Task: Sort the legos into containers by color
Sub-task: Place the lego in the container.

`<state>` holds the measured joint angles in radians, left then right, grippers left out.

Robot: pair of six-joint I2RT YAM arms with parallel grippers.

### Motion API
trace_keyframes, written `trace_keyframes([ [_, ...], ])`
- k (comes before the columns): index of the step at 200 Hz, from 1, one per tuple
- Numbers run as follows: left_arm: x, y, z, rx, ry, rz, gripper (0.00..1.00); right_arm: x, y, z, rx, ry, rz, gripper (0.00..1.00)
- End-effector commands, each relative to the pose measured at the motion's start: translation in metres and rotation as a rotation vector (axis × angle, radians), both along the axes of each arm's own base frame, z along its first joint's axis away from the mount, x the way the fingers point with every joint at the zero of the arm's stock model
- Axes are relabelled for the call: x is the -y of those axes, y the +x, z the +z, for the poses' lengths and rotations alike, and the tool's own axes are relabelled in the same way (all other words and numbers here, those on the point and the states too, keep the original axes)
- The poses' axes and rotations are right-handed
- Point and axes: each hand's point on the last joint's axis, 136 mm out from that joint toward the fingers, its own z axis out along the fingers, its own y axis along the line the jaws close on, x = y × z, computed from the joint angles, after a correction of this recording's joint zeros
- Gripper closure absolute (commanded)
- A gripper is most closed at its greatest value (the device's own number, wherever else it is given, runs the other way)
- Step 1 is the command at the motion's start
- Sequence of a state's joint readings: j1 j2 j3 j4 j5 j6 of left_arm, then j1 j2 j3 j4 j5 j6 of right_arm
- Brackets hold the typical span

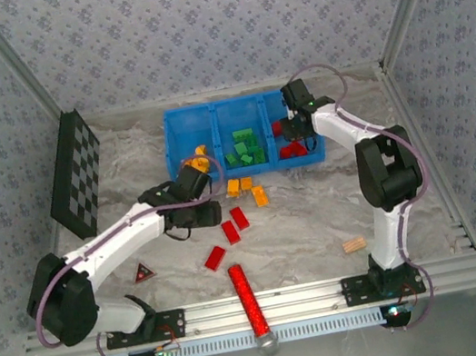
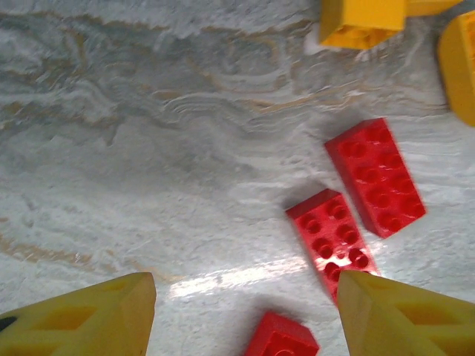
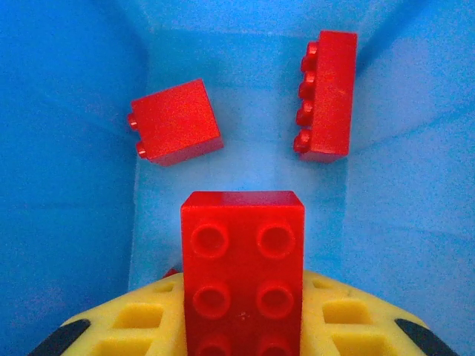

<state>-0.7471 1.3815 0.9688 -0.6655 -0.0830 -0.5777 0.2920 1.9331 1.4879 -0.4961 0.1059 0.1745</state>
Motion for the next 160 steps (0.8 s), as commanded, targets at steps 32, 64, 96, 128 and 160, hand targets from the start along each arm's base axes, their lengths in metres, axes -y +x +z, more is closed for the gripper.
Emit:
trace_keyframes([
  [32, 0.048, 0.043, -0.002, 0.083, -0.017, -0.056, 0.34, 0.0, 0.012, 0.003, 0.007, 0.012, 0.009, 0.65],
  [64, 0.065, 0.055, -0.016, 0.077, 0.009, -0.096, 0.34, -0.001, 0.013, 0.009, 0.017, 0.013, 0.014, 0.57],
  [96, 0.074, 0.066, -0.031, 0.075, 0.034, -0.102, 0.34, -0.004, 0.009, 0.021, 0.026, 0.029, 0.04, 0.52],
  [128, 0.082, 0.075, -0.042, 0.068, 0.047, -0.107, 0.34, -0.004, 0.002, 0.034, 0.034, 0.03, 0.057, 0.52],
  [160, 0.09, 0.083, -0.053, 0.058, 0.062, -0.115, 0.34, -0.007, -0.014, 0.053, 0.06, 0.048, 0.078, 0.51],
])
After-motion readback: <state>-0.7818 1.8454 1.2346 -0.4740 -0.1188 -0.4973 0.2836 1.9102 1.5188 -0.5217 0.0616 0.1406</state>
